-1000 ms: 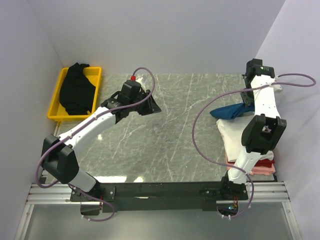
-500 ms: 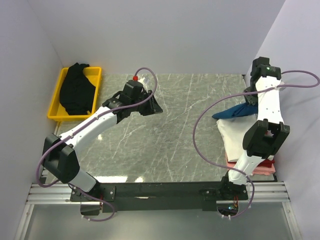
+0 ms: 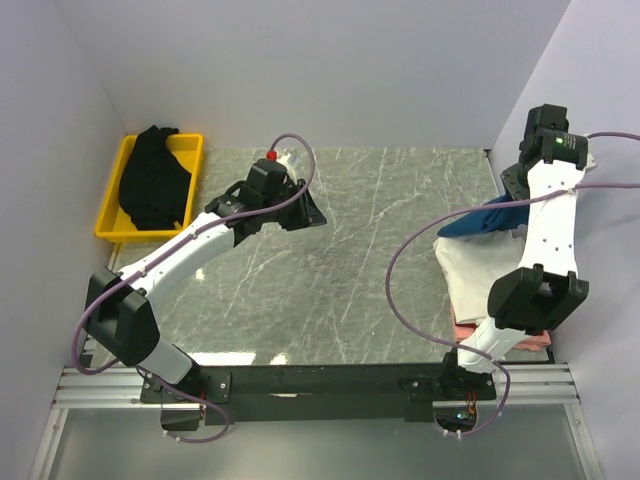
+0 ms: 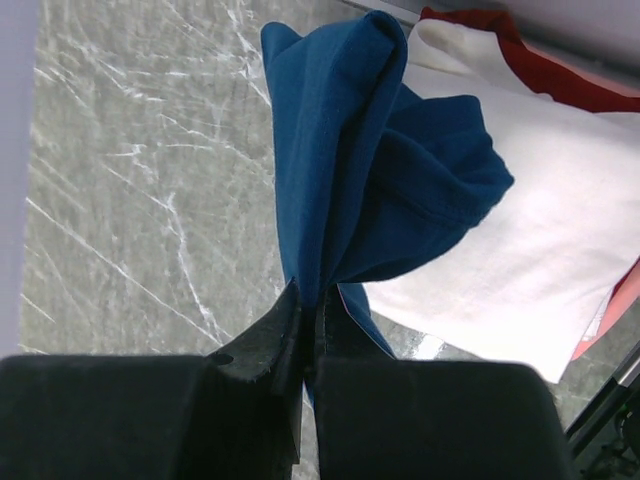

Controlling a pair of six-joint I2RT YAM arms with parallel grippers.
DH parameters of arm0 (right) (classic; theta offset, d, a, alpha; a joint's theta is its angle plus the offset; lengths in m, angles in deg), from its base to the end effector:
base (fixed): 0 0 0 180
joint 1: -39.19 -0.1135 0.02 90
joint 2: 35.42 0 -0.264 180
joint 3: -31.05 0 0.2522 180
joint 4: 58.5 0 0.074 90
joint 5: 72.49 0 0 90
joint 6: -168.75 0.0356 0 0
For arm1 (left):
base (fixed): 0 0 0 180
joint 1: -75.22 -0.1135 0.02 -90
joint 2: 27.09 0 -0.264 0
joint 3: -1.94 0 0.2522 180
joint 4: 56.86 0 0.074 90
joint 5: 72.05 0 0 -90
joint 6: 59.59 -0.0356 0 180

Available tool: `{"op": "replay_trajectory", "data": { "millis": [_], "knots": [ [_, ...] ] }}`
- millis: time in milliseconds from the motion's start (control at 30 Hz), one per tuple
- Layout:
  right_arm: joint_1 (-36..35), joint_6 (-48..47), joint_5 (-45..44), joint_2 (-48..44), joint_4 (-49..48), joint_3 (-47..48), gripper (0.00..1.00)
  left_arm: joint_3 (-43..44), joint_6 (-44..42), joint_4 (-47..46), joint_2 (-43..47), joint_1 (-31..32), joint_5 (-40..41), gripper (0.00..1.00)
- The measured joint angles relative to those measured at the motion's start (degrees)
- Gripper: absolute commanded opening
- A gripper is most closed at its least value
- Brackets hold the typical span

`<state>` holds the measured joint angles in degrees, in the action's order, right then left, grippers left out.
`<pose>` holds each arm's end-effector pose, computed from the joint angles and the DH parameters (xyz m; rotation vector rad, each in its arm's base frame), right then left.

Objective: Fold and stack the t-shirts
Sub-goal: Neatly place the folded tshirt to the corner

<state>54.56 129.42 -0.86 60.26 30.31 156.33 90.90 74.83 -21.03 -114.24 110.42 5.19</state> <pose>0.3062 -0.0958 0.4082 1.4737 2.0608 -0.1787 0.2807 -0.2076 0.3243 -0.0494 2.3383 -0.9950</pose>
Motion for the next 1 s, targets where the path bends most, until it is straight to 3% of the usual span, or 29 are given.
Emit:
{"op": "replay_trajectory", "data": {
  "millis": [367, 867, 900, 933, 1000],
  "knots": [
    [0.74, -0.44, 0.72, -5.44, -1.07, -6.34, 0.00, 0.04, 0.00, 0.04, -0.07, 0.35, 0.00, 0.30],
    [5.90, -1.05, 0.48, -28.65, -4.76, -37.29, 0.01, 0.79, 0.00, -1.11, -5.22, 3.56, -2.27, 0.30],
    [6.54, -1.57, 0.42, -29.57, -4.70, -38.21, 0.04, 0.79, 0.00, -1.60, -5.44, 3.87, -2.56, 0.30],
    [7.06, -2.01, 0.33, -30.32, -4.74, -38.91, 0.22, 0.79, 0.00, -1.84, -5.62, 4.13, -2.82, 0.30],
    [7.96, -2.75, -0.07, -32.11, -4.76, -40.54, 0.44, 0.79, 0.00, -2.32, -5.88, 4.59, -3.43, 0.30]
  ]
}}
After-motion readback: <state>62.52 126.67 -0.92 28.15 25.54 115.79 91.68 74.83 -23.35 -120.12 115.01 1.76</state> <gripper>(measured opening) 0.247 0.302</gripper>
